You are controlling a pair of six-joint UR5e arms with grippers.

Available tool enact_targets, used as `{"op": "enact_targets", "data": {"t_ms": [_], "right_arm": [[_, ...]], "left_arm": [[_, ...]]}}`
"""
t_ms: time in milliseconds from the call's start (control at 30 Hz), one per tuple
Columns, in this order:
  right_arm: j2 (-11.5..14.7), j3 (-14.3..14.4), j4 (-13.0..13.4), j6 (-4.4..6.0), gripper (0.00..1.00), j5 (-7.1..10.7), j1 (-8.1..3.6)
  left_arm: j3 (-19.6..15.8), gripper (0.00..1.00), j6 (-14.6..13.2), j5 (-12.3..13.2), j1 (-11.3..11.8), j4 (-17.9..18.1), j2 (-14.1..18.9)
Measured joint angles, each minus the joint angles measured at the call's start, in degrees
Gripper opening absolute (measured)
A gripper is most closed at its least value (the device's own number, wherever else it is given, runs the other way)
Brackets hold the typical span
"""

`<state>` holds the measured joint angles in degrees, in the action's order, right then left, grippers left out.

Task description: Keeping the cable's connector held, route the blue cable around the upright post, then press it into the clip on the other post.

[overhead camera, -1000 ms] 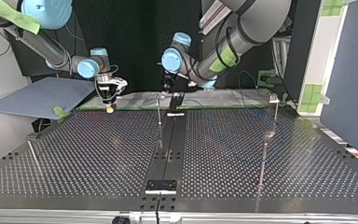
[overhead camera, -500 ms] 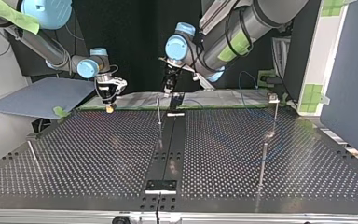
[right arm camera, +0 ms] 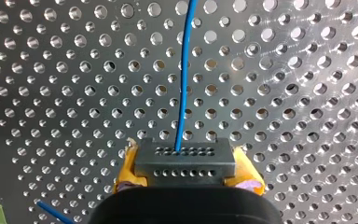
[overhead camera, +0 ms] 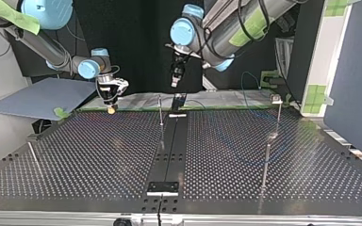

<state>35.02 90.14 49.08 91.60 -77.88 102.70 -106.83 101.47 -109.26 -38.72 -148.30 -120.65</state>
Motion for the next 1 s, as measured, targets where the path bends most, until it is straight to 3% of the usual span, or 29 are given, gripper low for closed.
{"op": "enact_targets", "data": {"t_ms": [467, 1000], "right_arm": [[-0.06, 0.0, -0.02, 0.0, 0.0, 0.09, 0.0], [-0.13, 0.0, -0.02, 0.0, 0.0, 0.09, 0.0]], "left_arm": [[-8.68, 1.0, 0.23, -0.27, -1.24, -0.07, 8.69], [-17.46, 1.0, 0.35, -4.17, -2.6, 0.84, 17.47]]}}
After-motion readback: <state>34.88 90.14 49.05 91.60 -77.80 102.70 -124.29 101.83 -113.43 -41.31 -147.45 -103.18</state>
